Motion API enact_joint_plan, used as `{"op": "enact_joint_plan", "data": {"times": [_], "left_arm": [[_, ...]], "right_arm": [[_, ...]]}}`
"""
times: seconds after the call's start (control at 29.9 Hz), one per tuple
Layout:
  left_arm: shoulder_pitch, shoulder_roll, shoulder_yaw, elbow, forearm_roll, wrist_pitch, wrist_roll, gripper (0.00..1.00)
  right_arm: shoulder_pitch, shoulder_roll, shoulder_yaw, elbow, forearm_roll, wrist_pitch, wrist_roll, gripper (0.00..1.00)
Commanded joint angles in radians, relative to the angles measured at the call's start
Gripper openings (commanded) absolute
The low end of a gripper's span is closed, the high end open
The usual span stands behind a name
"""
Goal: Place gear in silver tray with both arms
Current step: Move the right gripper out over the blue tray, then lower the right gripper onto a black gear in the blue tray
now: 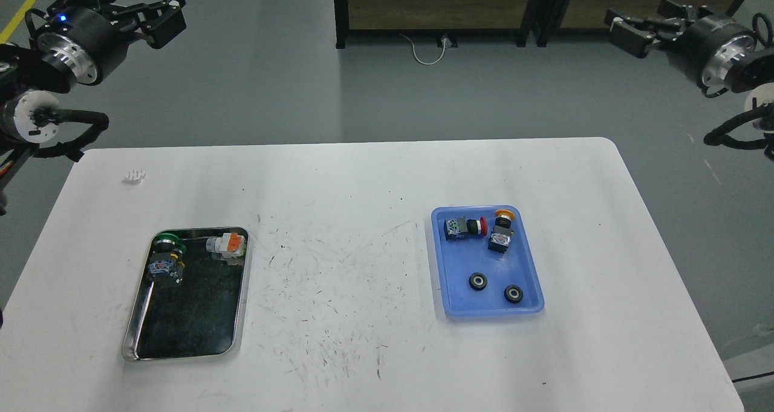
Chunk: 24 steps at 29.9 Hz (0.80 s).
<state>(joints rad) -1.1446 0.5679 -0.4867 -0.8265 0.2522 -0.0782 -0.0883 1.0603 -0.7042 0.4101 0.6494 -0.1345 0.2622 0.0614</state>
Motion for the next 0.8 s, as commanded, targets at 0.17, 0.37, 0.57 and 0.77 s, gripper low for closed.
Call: {"op": "enact_joint_plan", "data": {"times": [0.17,0.37,0.57,0.77], "left_arm": [[0.035,0.101,0.005,0.0,0.001,-0.035,-0.039,0.99],[0.068,0.156,0.008,-0.003,0.01,-0.08,-0.042,0.98],[0.085,0.213,0.046,-0.014,0.067,-0.081,-0.045,0.98],[0.089,0.27,0.18,-0.02,0.136,-0.094,-0.123,0.99]], "right_arm": [[-0.12,-0.003,-0.06,0.188,-0.016,0.009,-0.003,0.96],[-0.146,-0.026,-0.175,0.263,-0.079,0.133,-0.005,0.92],[-0.149,-0.031,-0.272,0.312,-0.134,0.189,-0.005,0.92],[-0.148,-0.015,-0.355,0.314,-0.166,0.226,-0.014,0.96]]}}
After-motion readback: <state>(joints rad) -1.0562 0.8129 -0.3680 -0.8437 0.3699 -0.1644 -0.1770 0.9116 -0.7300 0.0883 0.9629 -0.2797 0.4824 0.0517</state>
